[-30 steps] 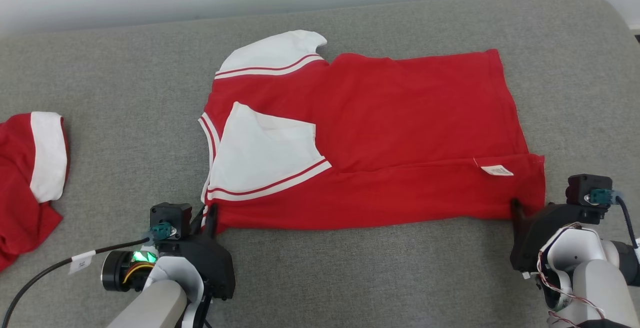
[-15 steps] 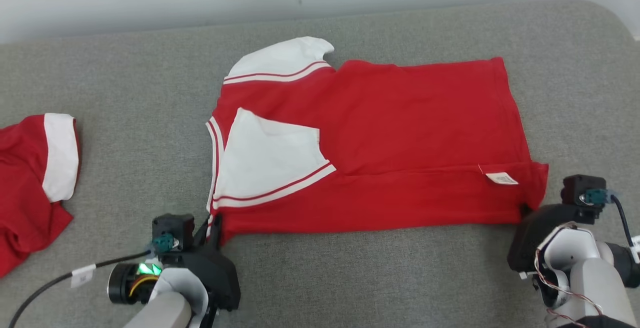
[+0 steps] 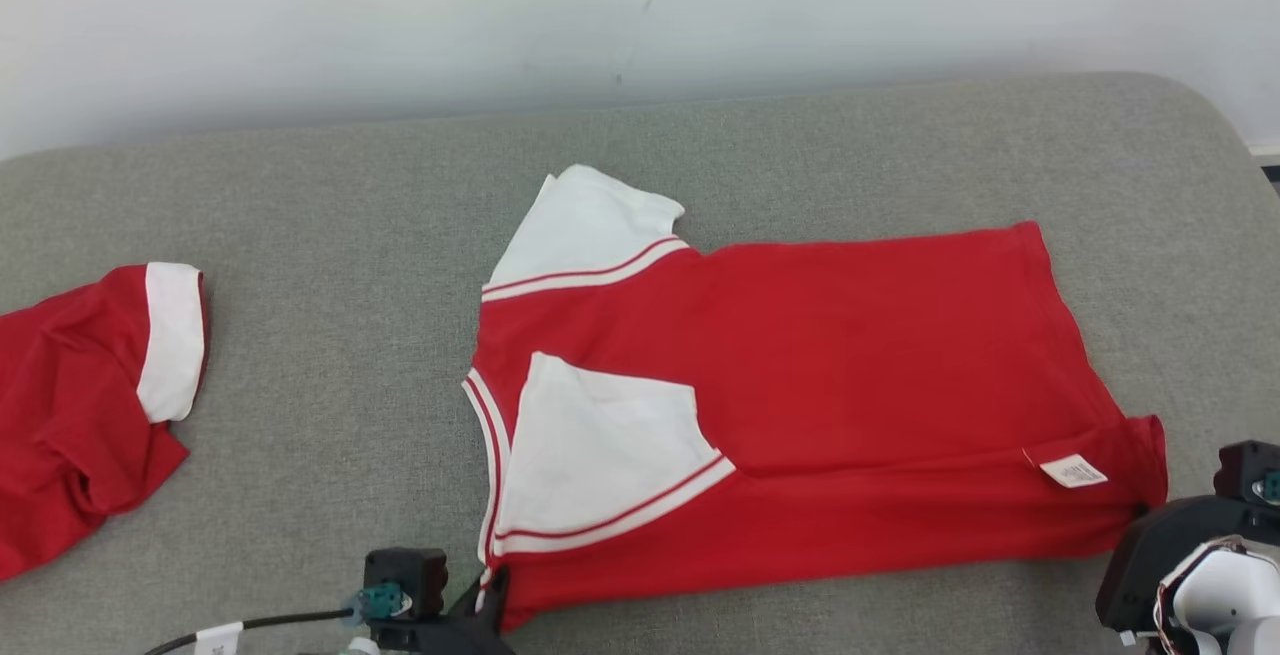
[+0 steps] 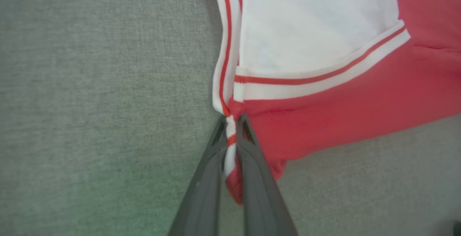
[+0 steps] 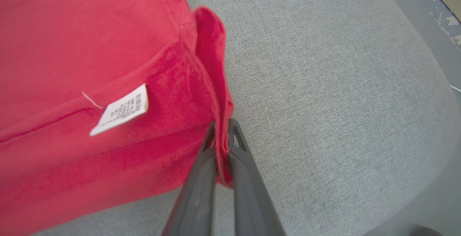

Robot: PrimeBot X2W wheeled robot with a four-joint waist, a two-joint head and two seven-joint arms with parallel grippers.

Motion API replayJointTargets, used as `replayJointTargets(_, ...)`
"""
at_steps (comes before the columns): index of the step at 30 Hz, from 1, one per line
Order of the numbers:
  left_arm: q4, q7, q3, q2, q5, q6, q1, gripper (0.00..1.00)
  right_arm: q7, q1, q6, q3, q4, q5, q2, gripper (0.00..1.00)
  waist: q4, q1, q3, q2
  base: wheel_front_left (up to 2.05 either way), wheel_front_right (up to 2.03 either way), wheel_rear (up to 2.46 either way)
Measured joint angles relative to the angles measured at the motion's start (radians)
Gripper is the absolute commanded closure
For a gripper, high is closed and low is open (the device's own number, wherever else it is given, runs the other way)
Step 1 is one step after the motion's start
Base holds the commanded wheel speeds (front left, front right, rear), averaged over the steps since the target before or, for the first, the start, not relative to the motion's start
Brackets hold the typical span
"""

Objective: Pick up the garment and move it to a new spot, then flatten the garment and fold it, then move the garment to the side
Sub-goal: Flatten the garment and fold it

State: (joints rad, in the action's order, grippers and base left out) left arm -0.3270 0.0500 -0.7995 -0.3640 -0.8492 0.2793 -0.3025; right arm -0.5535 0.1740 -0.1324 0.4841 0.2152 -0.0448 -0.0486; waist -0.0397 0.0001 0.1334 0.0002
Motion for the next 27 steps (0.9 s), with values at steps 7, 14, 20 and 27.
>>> replayJointTargets(7, 0.062, 0.020, -0.013, -0.007, -0.006, 0.028, 0.040, 0.63, 0.000, -0.024, 0.000, 0.016, -0.016, -0.011, -0.001, 0.00, 0.003, 0.0000, -0.018, 0.0000, 0.00, 0.00, 0.00)
replayJointTargets(14, 0.089, 0.023, -0.012, -0.021, -0.005, 0.048, 0.054, 0.00, 0.024, -0.032, 0.000, 0.020, -0.005, -0.010, -0.001, 0.00, 0.004, 0.0000, -0.044, -0.0001, 0.00, 0.00, 0.00)
replayJointTargets(20, 0.155, 0.048, 0.011, -0.082, -0.010, 0.102, 0.079, 0.00, -0.017, -0.070, 0.000, 0.039, -0.096, -0.010, -0.001, 0.00, 0.004, -0.0001, -0.075, -0.0001, 0.00, 0.00, 0.00)
replayJointTargets(27, 0.245, 0.039, 0.052, -0.155, 0.012, 0.125, 0.051, 0.00, -0.051, -0.077, 0.000, -0.030, -0.237, 0.044, -0.002, 0.00, -0.007, -0.0002, -0.087, -0.0002, 0.00, 0.00, 0.00)
